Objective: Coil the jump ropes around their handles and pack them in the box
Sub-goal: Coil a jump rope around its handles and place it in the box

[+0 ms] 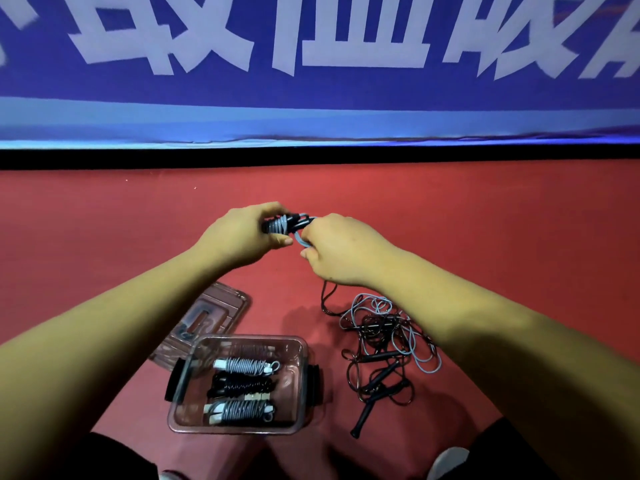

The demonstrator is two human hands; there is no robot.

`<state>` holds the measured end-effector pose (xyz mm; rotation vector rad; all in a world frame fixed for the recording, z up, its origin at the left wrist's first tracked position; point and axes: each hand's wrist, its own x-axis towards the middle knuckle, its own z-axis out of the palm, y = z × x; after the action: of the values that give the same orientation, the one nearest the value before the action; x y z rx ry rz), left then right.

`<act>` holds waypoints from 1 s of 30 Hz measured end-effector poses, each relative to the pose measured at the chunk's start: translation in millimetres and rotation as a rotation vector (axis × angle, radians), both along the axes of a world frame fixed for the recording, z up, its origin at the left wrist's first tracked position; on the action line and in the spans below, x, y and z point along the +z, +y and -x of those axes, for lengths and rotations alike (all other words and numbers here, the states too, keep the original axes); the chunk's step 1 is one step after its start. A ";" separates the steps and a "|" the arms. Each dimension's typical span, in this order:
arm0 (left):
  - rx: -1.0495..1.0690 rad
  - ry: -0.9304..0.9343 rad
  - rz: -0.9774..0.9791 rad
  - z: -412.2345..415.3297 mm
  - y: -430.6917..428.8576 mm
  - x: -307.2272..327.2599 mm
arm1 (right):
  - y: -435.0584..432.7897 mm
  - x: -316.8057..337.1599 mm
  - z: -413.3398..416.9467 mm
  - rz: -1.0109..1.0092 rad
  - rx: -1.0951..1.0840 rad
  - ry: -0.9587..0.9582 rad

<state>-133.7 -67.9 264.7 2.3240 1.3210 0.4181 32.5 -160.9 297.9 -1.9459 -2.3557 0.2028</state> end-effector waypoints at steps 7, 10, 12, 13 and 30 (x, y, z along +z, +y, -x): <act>-0.186 0.298 -0.018 -4.8 -27.5 13.6 | -5.8 9.0 -9.3 -0.194 0.103 -0.025; -0.201 0.264 -0.022 -11.0 -38.4 17.7 | 0.3 14.5 -21.2 -0.219 0.034 0.091; -0.201 0.199 -0.011 -12.0 -39.7 21.5 | 4.6 15.1 -29.5 -0.139 -0.009 0.259; -0.211 0.148 0.024 -12.0 -39.7 22.7 | 5.4 14.8 -33.0 -0.108 -0.011 0.350; -0.248 -0.569 0.401 -11.3 -49.4 34.9 | 14.3 -4.3 -42.0 0.319 -0.140 1.060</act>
<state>-122.5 -117.3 299.6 1.8137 0.7495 0.6102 74.4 -146.7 293.5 -1.4724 -1.5177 1.2804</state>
